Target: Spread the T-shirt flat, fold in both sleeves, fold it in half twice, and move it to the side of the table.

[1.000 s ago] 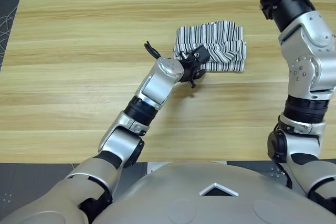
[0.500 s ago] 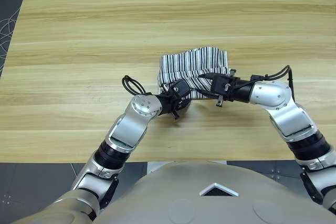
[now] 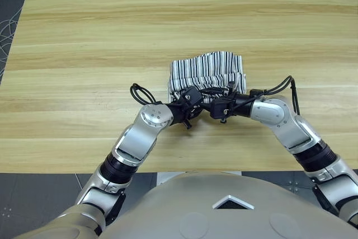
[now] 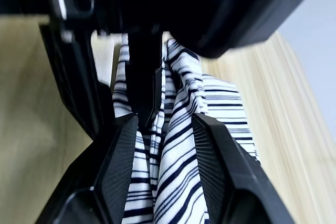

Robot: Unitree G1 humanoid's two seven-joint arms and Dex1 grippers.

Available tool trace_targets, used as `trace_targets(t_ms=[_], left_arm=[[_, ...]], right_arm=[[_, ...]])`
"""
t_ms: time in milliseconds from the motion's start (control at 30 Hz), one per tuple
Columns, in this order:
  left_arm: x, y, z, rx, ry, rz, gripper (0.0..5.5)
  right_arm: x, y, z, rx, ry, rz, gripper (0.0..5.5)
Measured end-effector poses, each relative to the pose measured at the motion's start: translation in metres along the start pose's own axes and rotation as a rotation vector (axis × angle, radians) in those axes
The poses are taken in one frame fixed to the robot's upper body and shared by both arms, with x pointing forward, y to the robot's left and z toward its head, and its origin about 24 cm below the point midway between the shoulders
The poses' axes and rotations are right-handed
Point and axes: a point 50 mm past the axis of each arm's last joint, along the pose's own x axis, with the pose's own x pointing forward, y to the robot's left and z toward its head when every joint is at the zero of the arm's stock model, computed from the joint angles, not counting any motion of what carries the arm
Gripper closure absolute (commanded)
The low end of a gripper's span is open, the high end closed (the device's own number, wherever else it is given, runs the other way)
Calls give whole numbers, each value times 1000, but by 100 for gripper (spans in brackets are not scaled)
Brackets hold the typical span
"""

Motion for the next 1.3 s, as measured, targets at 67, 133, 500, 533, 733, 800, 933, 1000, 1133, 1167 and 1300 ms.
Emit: trace_targets(t_ms=[67,133,500,533,733,800,933,1000,1133,1167,1300], left_arm=[[0,0,0,-1,-1,2,376],[1,-1,0,-3,-2,2,376],[1,-1,0,-3,-2,4,376],[1,-1,0,-4,-2,3,376],[1,-1,0,-6,-3,4,376],[1,-2,0,-7,-3,3,376],[1,-2,0,-7,-4,3,376],[1,-2,0,-7,-4,4,376],[1,-2,0,-11,-5,5,376],[1,-2,0,-11,-5,5,376],[1,-2,0,-12,-6,5,376]], right_arm=[[2,2,-3,-13,12,-5,362],[3,2,-6,-24,19,-13,362],[5,-5,-21,-61,74,-41,362],[5,-6,-22,-63,78,-44,362],[7,-6,-25,-75,88,-43,362],[7,-6,-26,-81,91,-40,362],[8,-7,-27,-89,97,-46,362],[6,-10,-27,-28,86,-45,362],[1,-22,-25,114,58,-71,362],[0,-22,-26,130,57,-66,362],[-2,-23,-26,175,50,-34,362]])
